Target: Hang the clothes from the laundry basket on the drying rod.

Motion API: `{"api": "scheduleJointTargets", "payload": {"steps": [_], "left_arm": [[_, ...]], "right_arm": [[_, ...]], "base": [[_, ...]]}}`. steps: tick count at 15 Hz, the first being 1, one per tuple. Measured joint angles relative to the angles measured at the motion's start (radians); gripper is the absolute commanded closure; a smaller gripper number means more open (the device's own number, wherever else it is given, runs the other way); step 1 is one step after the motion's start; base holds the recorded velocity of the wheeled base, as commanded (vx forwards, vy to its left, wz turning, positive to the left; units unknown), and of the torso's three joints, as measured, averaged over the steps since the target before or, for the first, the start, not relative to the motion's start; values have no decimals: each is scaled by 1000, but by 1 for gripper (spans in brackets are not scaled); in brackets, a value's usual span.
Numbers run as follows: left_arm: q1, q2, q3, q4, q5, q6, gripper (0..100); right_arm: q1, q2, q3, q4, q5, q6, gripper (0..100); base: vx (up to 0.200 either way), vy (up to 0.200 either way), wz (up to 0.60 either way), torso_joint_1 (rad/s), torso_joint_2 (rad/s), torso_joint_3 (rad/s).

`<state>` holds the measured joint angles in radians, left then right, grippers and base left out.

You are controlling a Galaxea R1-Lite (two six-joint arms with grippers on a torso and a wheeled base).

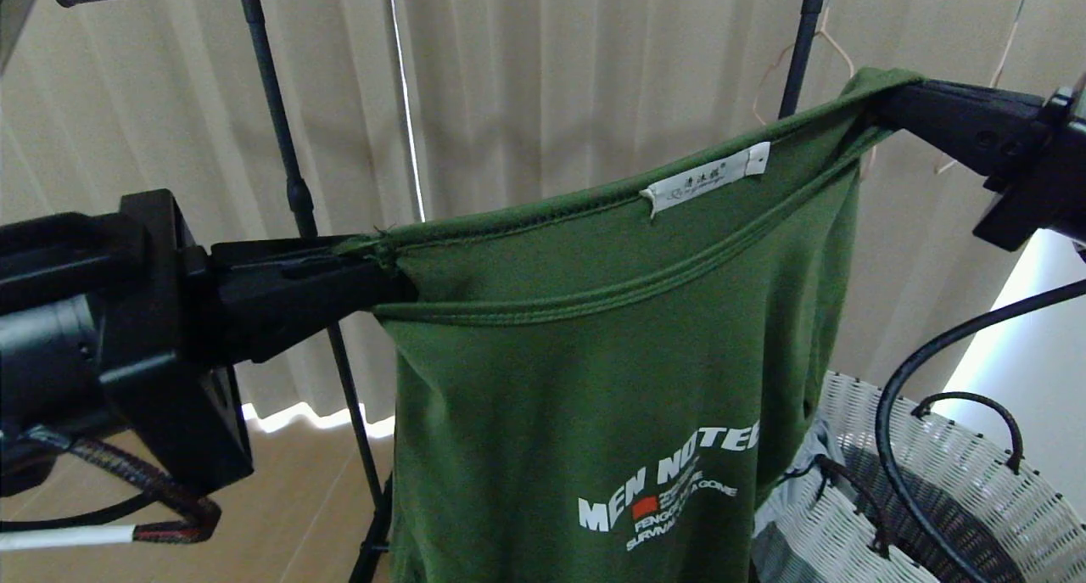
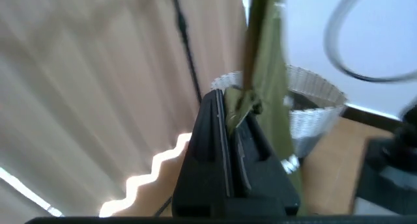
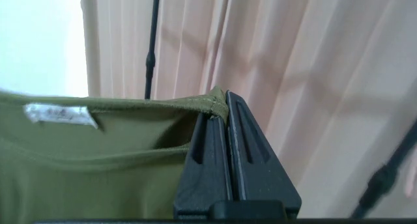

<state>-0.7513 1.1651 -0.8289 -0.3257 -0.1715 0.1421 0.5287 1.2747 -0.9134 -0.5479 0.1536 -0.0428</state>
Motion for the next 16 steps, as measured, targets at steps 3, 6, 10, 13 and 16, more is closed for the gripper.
{"api": "scheduleJointTargets", "payload": {"steps": [3, 6, 10, 13, 16], "left_arm": [[-9, -27, 21, 0, -14, 15, 100], [-8, -33, 25, 0, -10, 40, 100], [31, -3, 12, 1, 125, 96, 100], [35, 66, -33, -6, 345, 89, 100], [33, 136, -117, -104, 364, 45, 100]], "right_arm": [[0, 39, -9, -16, 1, 0, 100], [0, 49, -11, -17, 0, 0, 100], [0, 31, -8, -13, -5, -1, 100], [0, -22, 23, -6, -3, -1, 100], [1, -63, 62, -3, -1, -1, 100]], "base": [[0, 0, 0, 0, 0, 0], [0, 0, 0, 0, 0, 0], [0, 0, 0, 0, 0, 0], [0, 0, 0, 0, 0, 0], [0, 0, 0, 0, 0, 0]]}}
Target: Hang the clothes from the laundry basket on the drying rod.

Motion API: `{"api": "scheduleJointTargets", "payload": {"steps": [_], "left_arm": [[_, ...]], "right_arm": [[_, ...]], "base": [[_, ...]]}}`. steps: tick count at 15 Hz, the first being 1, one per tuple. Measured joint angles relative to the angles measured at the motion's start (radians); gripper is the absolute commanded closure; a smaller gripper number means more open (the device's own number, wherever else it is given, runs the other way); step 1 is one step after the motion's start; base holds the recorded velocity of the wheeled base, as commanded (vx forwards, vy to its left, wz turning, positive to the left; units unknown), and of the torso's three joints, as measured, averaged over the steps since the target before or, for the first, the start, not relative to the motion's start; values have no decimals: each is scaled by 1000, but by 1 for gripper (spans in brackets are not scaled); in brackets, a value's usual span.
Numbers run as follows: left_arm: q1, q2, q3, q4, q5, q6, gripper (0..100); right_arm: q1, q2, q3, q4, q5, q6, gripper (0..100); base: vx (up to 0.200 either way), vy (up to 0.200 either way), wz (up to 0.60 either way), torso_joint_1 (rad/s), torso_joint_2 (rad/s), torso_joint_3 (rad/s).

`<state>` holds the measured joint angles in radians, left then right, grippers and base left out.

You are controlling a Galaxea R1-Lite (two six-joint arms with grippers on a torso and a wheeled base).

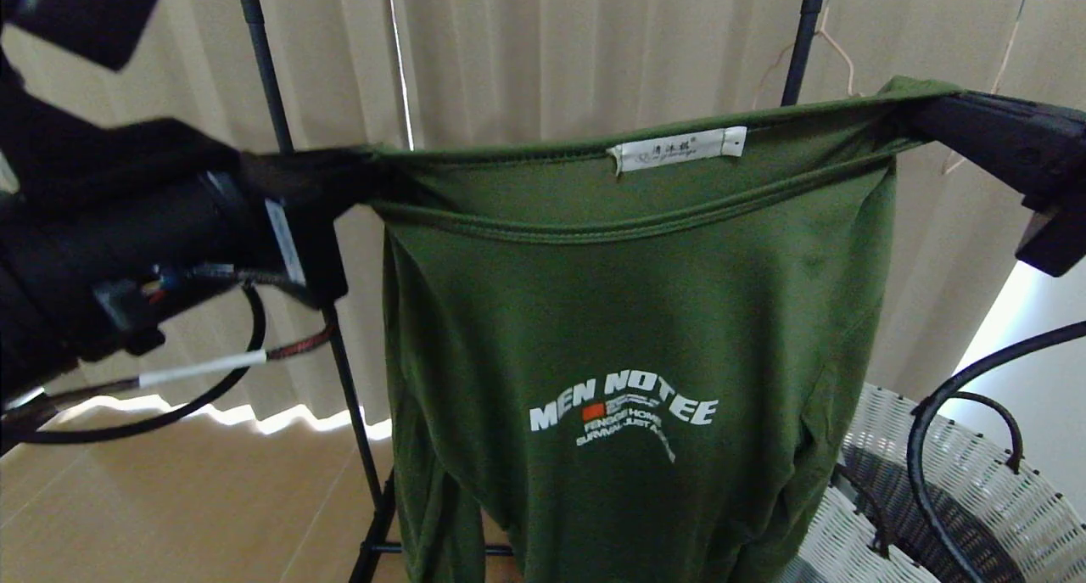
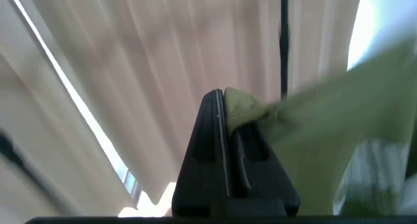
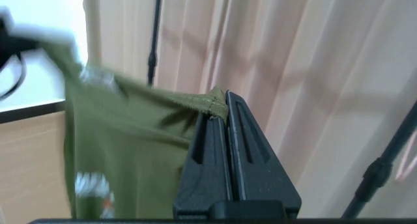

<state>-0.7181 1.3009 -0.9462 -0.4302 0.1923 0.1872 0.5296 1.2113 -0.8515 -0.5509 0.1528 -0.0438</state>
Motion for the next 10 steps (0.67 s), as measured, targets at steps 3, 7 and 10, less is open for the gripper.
{"api": "scheduleJointTargets", "payload": {"steps": [3, 7, 10], "left_arm": [[-2, 56, -56, -47, 2, -25, 100], [-3, 84, -53, -49, 4, -47, 100], [-3, 96, -52, -50, 19, -50, 100]], "right_arm": [[-1, -18, 24, 0, 0, 0, 100], [-1, -24, 43, 0, 0, 0, 100], [-1, -26, 54, 0, 0, 0, 100]], "base": [[0, 0, 0, 0, 0, 0], [0, 0, 0, 0, 0, 0], [0, 0, 0, 0, 0, 0]]}}
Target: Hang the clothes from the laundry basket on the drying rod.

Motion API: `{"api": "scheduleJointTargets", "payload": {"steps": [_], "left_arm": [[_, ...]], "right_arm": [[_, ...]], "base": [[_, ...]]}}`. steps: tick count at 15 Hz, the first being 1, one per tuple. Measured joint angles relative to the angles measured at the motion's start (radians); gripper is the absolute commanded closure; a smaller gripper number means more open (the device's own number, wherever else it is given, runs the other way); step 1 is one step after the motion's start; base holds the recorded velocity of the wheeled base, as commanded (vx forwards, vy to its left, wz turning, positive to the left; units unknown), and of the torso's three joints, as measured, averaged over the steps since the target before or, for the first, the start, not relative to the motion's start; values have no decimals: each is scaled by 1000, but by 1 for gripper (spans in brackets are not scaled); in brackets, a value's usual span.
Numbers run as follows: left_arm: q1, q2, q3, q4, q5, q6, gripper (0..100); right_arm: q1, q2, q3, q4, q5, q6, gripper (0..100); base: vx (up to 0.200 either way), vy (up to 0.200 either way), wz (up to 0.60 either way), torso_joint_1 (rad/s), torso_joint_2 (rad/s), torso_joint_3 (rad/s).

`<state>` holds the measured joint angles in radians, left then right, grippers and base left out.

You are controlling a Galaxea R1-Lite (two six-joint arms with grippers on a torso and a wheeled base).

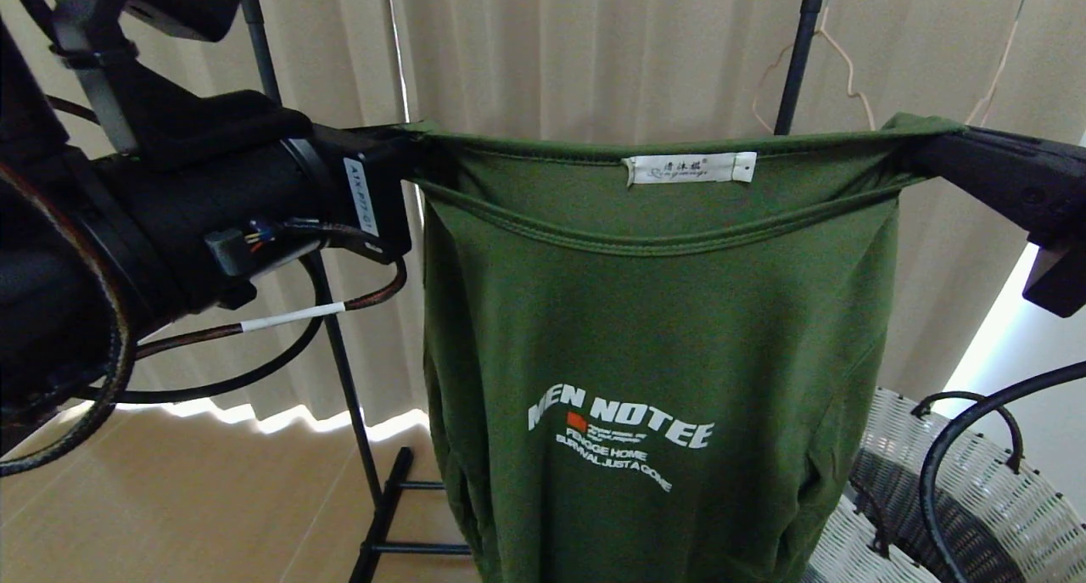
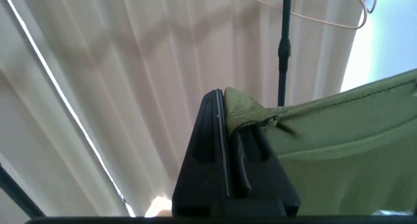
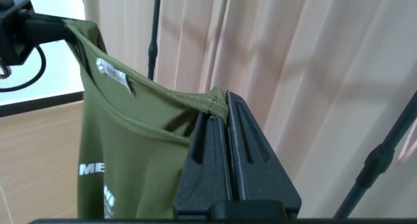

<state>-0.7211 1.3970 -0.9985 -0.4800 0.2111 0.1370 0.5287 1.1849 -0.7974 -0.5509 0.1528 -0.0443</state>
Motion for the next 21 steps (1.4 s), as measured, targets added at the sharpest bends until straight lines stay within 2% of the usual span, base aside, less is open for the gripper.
{"api": "scheduleJointTargets", "payload": {"steps": [5, 7, 9, 21], "left_arm": [[-18, 17, -16, -1, 3, 0, 100], [-21, 34, -42, -1, 57, -9, 100], [-23, 61, -85, -1, 131, -51, 100], [-29, 97, -91, 3, 137, -48, 100]], "right_arm": [[0, -6, 21, 3, -4, -1, 100], [0, -17, 30, 13, -4, -3, 100], [0, -34, 45, 41, -4, -3, 100], [0, -73, 52, 88, -4, -3, 100]], "base": [[0, 0, 0, 0, 0, 0], [0, 0, 0, 0, 0, 0], [0, 0, 0, 0, 0, 0], [0, 0, 0, 0, 0, 0]]}}
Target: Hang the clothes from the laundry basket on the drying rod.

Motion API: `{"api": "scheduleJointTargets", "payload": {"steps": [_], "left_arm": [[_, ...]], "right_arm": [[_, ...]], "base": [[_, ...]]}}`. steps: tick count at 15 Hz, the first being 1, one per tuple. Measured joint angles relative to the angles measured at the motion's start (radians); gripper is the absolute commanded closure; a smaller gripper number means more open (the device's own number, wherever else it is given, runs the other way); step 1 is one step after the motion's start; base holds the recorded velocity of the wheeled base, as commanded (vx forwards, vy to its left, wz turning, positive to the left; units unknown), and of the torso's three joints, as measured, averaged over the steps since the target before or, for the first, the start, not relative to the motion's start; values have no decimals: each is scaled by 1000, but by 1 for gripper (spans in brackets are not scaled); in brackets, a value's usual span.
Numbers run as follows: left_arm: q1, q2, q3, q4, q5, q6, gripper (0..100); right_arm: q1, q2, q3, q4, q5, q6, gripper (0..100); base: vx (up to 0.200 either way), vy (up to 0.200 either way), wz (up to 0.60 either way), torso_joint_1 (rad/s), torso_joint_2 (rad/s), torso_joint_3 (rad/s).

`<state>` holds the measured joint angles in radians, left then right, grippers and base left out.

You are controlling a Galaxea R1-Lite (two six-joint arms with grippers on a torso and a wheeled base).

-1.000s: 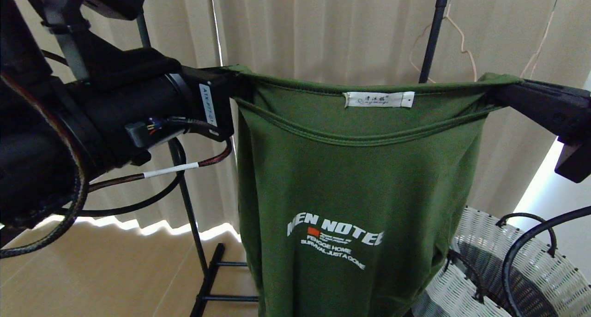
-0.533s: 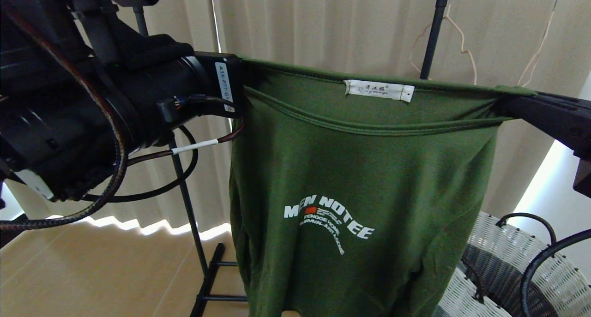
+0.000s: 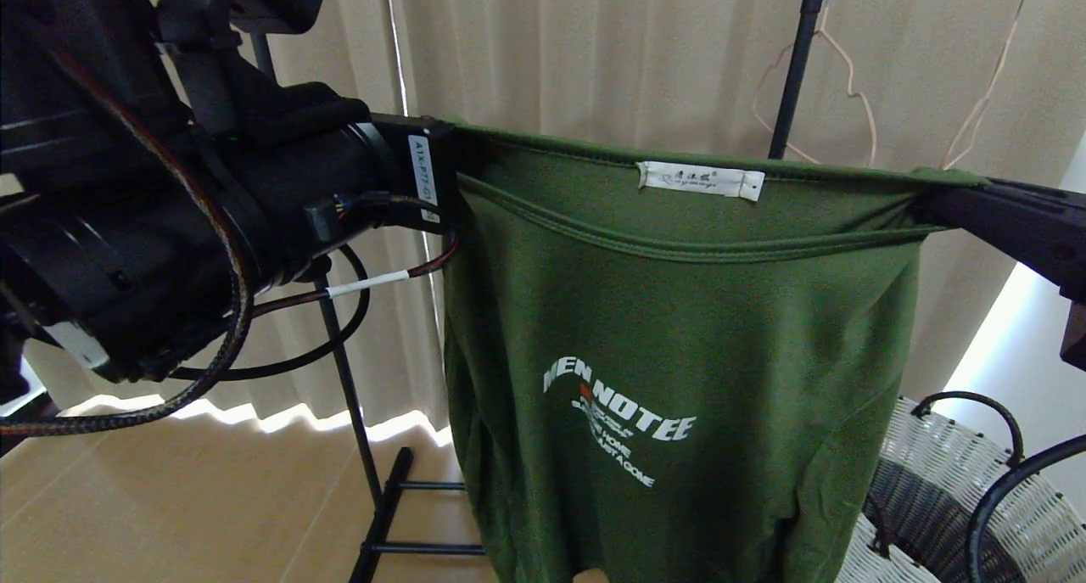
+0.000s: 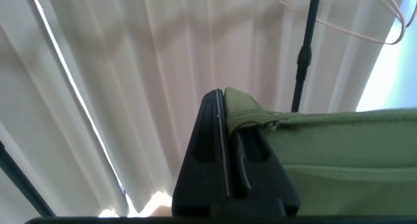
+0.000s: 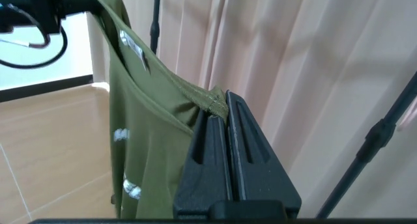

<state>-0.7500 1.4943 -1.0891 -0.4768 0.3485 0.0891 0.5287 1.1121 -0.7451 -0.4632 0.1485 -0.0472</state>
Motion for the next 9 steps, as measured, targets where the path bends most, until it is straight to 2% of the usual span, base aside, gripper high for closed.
{"api": "scheduleJointTargets", "payload": {"steps": [1, 2, 9], "left_arm": [[0, 0, 5, -1, 0, 0, 100], [0, 0, 8, -1, 0, 0, 100], [1, 5, 11, -2, 7, 0, 100]], "right_arm": [[0, -2, 0, 0, 0, 0, 100], [0, -3, 0, 2, 0, 0, 0], [0, -18, 23, -3, 0, 1, 0]], "base": [[0, 0, 0, 0, 0, 0], [0, 0, 0, 0, 0, 0], [0, 0, 0, 0, 0, 0]]}}
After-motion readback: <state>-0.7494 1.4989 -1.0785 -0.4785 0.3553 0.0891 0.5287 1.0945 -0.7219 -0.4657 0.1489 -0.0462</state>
